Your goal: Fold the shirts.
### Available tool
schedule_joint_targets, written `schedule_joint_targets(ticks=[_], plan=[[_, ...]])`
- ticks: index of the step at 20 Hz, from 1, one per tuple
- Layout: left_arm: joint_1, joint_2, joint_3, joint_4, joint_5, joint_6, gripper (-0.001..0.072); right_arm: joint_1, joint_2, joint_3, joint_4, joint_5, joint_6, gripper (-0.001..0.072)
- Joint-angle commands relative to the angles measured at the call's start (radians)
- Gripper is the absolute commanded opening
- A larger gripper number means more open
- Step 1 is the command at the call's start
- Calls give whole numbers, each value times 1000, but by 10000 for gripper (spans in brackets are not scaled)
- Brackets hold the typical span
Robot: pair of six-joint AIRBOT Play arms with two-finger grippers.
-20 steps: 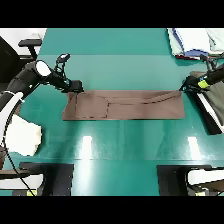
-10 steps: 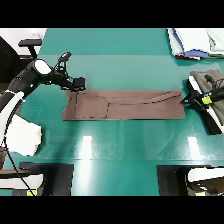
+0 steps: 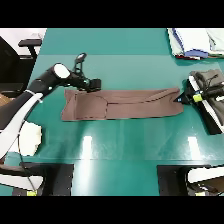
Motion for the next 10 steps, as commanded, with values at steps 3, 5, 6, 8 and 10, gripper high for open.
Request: schedule_joint_targets(ticks=[3,5,6,8,10], plan=[[-147,-174,175,-6,-3,-5,20,102,123,202,17,65,91,16],[-175,-222,229,-6,-19,-9,20,166,161,271,28,68,111,17],[-185,-243,249,-6,-32,-9,20,197,172,306,60,69,112,17],[-195,-269,267,-8,-51,-9,21,253,179,364,121,71,113,17],[-195,-283,267,-16,-54,-9,20,303,175,416,159,77,139,16]])
